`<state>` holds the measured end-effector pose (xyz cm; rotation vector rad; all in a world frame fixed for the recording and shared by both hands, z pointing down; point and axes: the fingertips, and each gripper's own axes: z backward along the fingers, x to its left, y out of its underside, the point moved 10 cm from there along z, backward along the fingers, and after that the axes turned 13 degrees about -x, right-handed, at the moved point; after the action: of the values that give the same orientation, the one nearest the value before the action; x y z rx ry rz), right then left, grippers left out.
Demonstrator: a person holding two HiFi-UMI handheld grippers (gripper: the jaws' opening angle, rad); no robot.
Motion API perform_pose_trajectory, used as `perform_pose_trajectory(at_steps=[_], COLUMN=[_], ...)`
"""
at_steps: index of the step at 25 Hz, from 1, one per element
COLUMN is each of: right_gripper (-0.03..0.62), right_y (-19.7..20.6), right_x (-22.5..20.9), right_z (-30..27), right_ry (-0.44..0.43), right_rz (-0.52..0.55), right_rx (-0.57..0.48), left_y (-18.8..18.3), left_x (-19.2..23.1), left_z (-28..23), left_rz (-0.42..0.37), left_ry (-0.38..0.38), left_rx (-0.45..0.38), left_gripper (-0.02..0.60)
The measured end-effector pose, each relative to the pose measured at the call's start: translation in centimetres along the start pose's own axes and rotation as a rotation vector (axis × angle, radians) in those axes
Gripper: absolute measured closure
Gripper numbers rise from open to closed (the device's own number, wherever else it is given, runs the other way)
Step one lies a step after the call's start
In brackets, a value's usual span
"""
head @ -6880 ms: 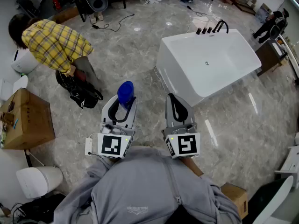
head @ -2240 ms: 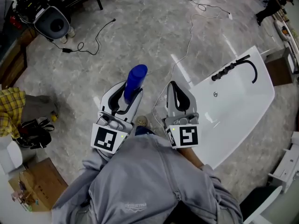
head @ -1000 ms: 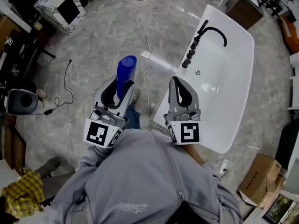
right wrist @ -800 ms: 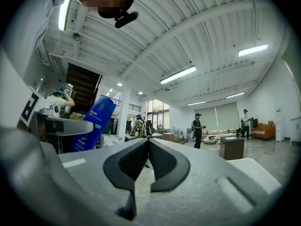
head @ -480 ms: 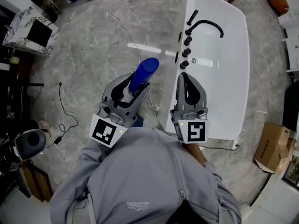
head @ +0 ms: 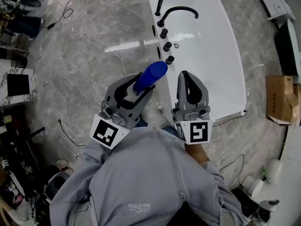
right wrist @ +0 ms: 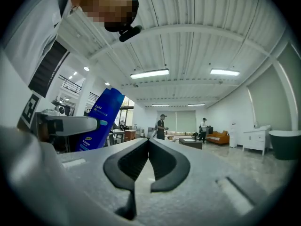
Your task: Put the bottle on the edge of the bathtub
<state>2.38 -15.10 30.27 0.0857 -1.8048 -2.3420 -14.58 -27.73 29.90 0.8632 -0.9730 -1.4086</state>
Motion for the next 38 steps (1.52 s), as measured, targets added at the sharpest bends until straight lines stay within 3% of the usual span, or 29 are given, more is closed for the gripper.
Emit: perform_pose_trajectory(at_steps=[7, 12, 21, 27, 38], right_gripper=[0.591, 0.591, 0.591, 0.591, 0.591], right_y=[0.9, 2.0, 7.7, 12.4, 18.9], right_x=[-1.7, -4.0, -8.8, -10.6, -11.6], right_z=[0.7, 2.1, 4.8, 6.4, 8.7], right_ry=[0.054, 0.027, 0.023, -0.023, 0.040], right_rz=[0.029, 0.002, -0.048, -0.103, -0.101], right_rx=[0.038, 0.064, 0.101, 0.125, 0.133], left_y=[2.5, 5.2, 13.8, 19.9, 28.1], left_x=[1.4, -0.2, -3.1, -3.7, -4.6], left_z=[-3.0, -5.3, -7.7, -8.4, -7.7], left_rz=[0.063, 0.093, 0.182, 0.167, 0.089], left_ry=[0.119, 0.189, 0.268, 0.355, 0.536], left_rx=[-0.013, -0.012, 0.029, 0.052, 0.161], left_gripper=[0.426, 0.426, 0.426, 0.426, 0.426])
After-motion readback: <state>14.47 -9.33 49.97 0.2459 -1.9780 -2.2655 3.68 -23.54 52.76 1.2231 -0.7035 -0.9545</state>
